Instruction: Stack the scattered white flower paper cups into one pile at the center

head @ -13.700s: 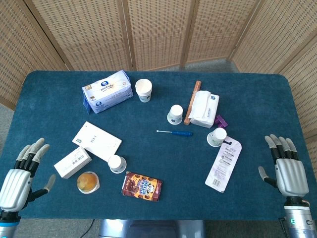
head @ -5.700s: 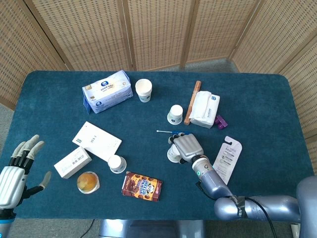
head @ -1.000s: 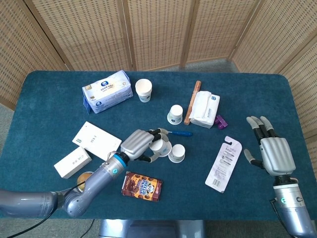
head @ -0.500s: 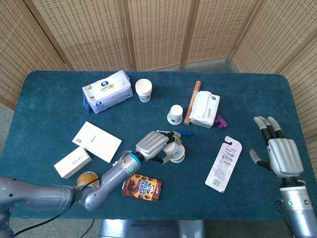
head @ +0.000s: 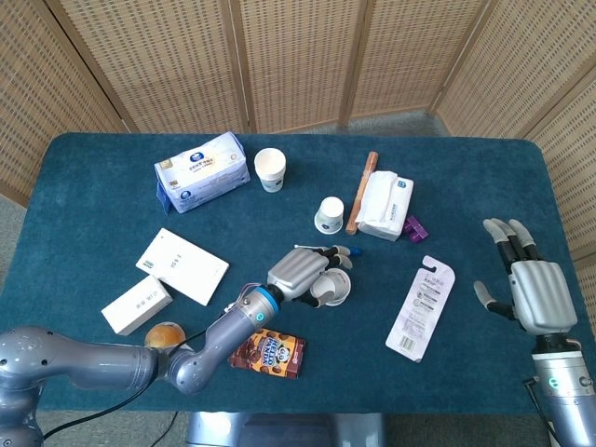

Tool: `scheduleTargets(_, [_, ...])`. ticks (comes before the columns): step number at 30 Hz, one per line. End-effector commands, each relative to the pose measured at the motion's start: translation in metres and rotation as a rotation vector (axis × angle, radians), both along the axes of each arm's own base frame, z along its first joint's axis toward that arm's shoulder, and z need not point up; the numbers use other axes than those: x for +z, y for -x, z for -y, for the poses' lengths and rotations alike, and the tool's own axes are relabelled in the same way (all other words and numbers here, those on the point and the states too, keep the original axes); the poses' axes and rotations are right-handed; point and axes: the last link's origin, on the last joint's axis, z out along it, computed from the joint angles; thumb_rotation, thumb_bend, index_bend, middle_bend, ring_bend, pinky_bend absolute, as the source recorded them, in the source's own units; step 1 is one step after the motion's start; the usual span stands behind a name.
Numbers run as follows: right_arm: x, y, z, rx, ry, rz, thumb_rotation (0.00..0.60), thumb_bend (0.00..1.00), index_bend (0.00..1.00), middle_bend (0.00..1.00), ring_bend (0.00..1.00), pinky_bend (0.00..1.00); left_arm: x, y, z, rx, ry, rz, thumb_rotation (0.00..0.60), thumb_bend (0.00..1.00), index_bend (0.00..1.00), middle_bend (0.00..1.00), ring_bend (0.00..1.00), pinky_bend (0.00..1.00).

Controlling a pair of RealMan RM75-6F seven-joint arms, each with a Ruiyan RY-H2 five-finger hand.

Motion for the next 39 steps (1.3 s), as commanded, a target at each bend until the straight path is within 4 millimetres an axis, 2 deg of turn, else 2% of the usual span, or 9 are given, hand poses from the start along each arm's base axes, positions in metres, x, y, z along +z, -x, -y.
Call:
scheduleTargets(1, [0.0,0.001,0.001,-0.004,-0.001,0.002,0.6,0.37,0.02,0.12,0.0,0.43,0.0,-0.002,-0.004,0.012,-0.017,0.007,0.6,0.44,0.2,0.13,0.21,0.45])
scheduleTargets(8, [-0.002,0.001,0.003,-0.004,-0.005,0.002,0.6,0.37,0.02,0.12,0.0,0.43,0.002,-0.002,-0.016,0.054,-0.089,0.048,0.6,0.43,0.06,0.03,0.07,0.35])
scheduleTargets(11, [-0.003,0.001,0.004,-0.006,-0.009,0.002,0.6,0.37,0.02,0.12,0.0,0.43,0.003,-0.002,-0.02,0.071,-0.107,0.07,0.6,0.43,0.03,0.01,0.05,0.33])
scheduleTargets(21, [-0.002,0.002,0.003,-0.01,-0.004,0.002,0.6,0.37,0.02,0.12,0.0,0.43,-0.003,-0.009,-0.02,0.066,-0.097,0.082,0.6,0.42,0.02,0.01,0.03,0.31])
scheduleTargets(34, [-0.004,0.0,0.004,-0.006,-0.012,-0.001,0.6,0.37,0.02,0.12,0.0,0.43,0.025,0.006,-0.012,0.054,-0.129,0.096,0.6,0.42,0.01,0.0,0.02,0.3])
scheduleTargets(39, [-0.004,0.0,0.004,-0.009,-0.01,-0.001,0.6,0.37,0.02,0.12,0.0,0.43,0.024,0.012,-0.006,0.039,-0.113,0.059,0.6,0.42,0.01,0.0,0.01,0.29])
